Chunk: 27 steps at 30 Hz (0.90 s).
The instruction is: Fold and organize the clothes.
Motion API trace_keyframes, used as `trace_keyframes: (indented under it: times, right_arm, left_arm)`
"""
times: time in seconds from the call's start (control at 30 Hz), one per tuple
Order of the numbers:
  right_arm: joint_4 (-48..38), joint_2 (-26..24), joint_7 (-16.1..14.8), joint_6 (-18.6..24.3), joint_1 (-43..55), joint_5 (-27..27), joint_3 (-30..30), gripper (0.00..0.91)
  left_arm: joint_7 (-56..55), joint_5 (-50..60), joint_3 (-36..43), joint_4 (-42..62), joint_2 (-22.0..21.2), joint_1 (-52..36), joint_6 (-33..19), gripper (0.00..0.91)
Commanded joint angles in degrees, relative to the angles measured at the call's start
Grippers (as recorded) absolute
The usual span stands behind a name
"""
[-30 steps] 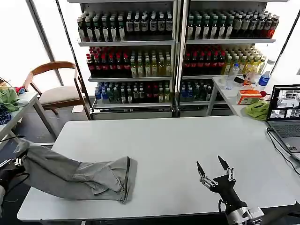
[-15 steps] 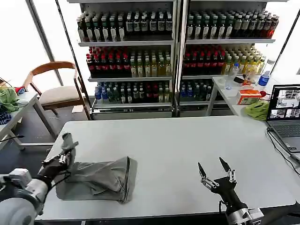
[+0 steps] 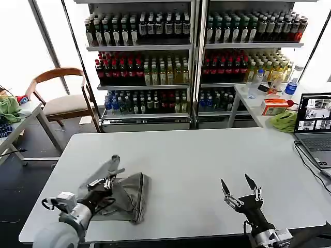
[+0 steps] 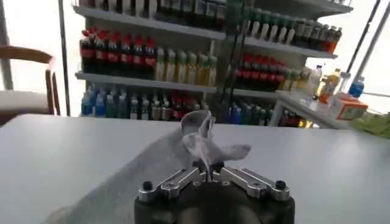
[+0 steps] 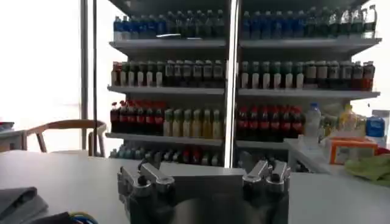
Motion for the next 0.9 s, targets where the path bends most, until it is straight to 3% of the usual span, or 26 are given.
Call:
trace_keyframes:
  times: [0.03, 0.27, 0.33, 0.37, 0.4, 0.7, 0.9]
  right_arm:
    - [-0.2, -0.1, 0.0, 0.0, 0.0, 0.2, 0.3, 0.907]
    - [-0.7, -0.2, 0.0, 0.2, -0.1, 0.4, 0.5, 0.907]
    - [-0.6, -0.3, 0.0, 0.2, 0.0, 0.4, 0.3, 0.907]
    - [-0.5, -0.2, 0.0, 0.2, 0.0, 0.4, 0.3, 0.907]
    - [-0.5, -0.2, 0.0, 0.1, 0.0, 0.4, 0.3, 0.907]
    - [-0.1, -0.3, -0.1, 0.2, -0.3, 0.5, 0.4, 0.907]
    - [0.1, -0.5, -0.1, 0.2, -0.3, 0.6, 0.4, 0.907]
  left_arm:
    - [0.5, 4.9, 9.8, 2.8, -5.1, -1.5, -0.4, 0.000]
    - [2.0, 6.4, 11.6, 2.0, -4.4, 0.1, 0.2, 0.000]
    - [1.9, 7.1, 12.2, 2.4, -4.4, 0.1, 0.2, 0.081]
    - [1.8, 7.7, 12.5, 2.9, -4.6, 0.0, 0.2, 0.695]
    - [1.8, 7.9, 12.5, 3.1, -4.7, -0.1, 0.3, 0.887]
    - [1.9, 8.0, 11.9, 2.8, -4.9, -0.6, -0.7, 0.907]
    - [2.1, 4.3, 7.2, -1.3, -3.9, 0.4, 0.1, 0.907]
